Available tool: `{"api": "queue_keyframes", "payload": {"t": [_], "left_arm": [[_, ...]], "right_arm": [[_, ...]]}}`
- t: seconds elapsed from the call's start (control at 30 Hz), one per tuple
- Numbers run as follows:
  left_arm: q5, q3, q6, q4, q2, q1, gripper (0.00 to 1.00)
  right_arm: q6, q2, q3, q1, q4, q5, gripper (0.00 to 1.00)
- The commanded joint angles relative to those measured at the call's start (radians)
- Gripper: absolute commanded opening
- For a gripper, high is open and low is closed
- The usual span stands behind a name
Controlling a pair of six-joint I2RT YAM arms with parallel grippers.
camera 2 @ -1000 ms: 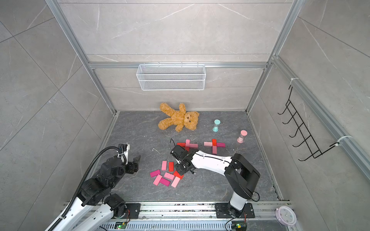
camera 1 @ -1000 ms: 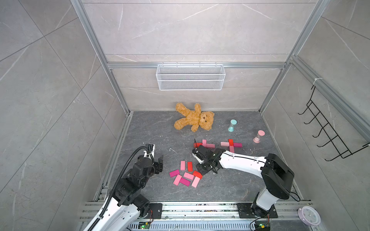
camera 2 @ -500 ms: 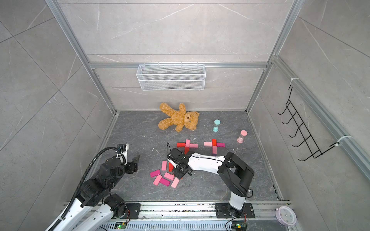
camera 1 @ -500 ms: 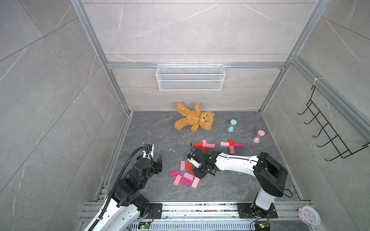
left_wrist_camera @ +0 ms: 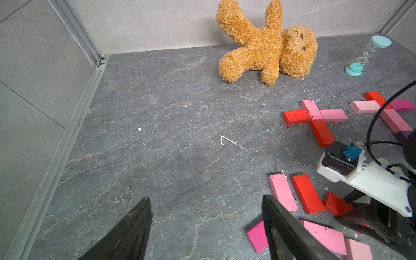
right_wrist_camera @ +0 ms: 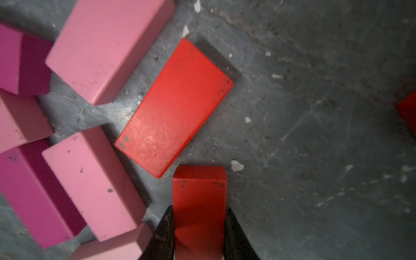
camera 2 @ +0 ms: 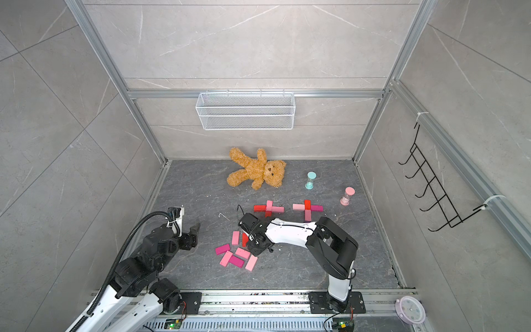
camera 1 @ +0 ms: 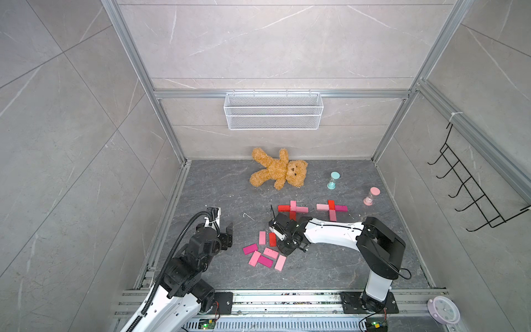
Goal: Assemble the letter t with building blocks
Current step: Pick up the building block from the center of the board.
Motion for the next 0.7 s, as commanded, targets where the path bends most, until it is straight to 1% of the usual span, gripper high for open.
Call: {"api": "queue_keyframes", "payload": {"t": [0.0, 0.1, 0.3, 0.47, 0.67], "left_arm": [[-0.02, 0.017, -0.011, 0.003, -0.012, 0.001, 0.79], [-0.017, 0.015, -0.009, 0.006, -0.016, 0.001, 0.79], [0.0, 0.019, -0.007, 0.01, -0.015, 0.001, 0.79], [0.014, 0.018, -0.008, 0.012, -0.024, 0.001, 0.79], [0.019, 0.019, -0.011, 0.013, -0.027, 0.0, 0.79]], "right_arm": [[0.185, 0.023, 0.047, 0.0, -0.092, 0.046, 0.17], [0.321, 0.006, 0.044, -0.002, -0.11, 0.073, 0.18], [0.499, -0.043, 0.003, -0.044, -0.09, 0.096, 0.17], [0.575, -0.043, 0.034, -0.07, -0.103, 0.14, 0.17], [0.653, 0.004, 0.095, -0.083, -0.159, 0.203, 0.18]]}}
